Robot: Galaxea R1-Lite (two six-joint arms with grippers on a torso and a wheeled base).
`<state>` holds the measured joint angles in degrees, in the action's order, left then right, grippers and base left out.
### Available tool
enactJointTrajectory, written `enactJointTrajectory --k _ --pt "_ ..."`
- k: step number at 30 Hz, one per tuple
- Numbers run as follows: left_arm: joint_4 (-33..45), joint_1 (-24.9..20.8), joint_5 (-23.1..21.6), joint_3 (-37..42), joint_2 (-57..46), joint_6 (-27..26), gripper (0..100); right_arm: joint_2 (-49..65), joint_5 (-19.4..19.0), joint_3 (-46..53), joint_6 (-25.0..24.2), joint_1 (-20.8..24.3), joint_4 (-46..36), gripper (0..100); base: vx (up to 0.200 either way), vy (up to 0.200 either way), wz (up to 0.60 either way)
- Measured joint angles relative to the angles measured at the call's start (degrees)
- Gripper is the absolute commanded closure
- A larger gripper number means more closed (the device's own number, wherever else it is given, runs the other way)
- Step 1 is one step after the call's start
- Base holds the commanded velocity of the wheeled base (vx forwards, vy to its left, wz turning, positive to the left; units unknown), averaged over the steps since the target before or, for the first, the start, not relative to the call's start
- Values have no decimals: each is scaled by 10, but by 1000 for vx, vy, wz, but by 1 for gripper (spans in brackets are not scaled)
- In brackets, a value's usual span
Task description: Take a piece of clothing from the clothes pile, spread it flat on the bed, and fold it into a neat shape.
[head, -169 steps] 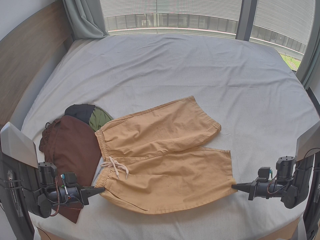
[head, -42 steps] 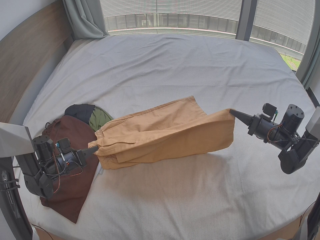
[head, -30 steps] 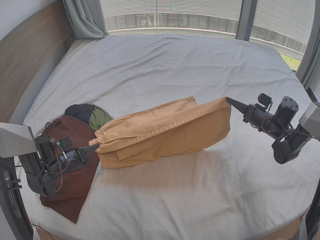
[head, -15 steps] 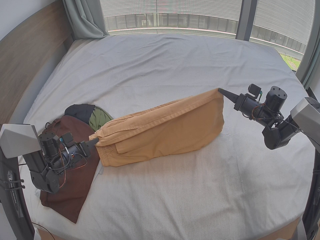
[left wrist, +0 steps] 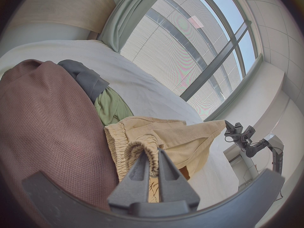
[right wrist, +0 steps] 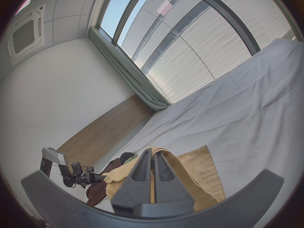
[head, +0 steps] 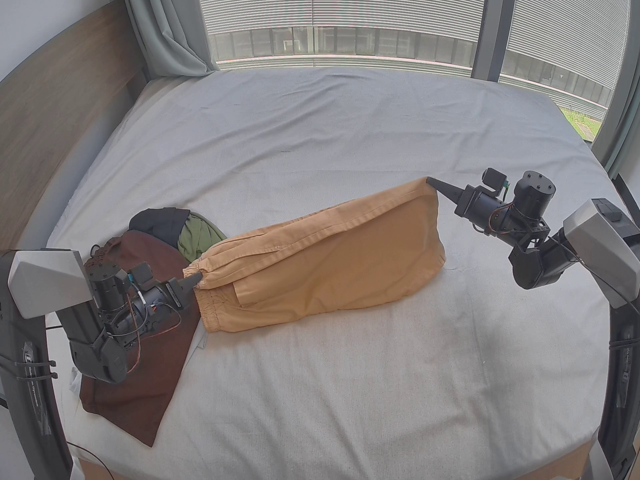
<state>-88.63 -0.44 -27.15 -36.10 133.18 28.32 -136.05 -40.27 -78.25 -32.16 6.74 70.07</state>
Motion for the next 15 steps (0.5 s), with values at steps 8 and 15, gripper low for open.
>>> enactJointTrajectory --k 8,15 --pt "0 -9 29 -28 19 19 100 -39 6 -58 -5 0 -25 100 0 0 0" --pt "0 -13 38 -53 28 43 100 -73 11 -99 -5 5 -33 100 0 0 0"
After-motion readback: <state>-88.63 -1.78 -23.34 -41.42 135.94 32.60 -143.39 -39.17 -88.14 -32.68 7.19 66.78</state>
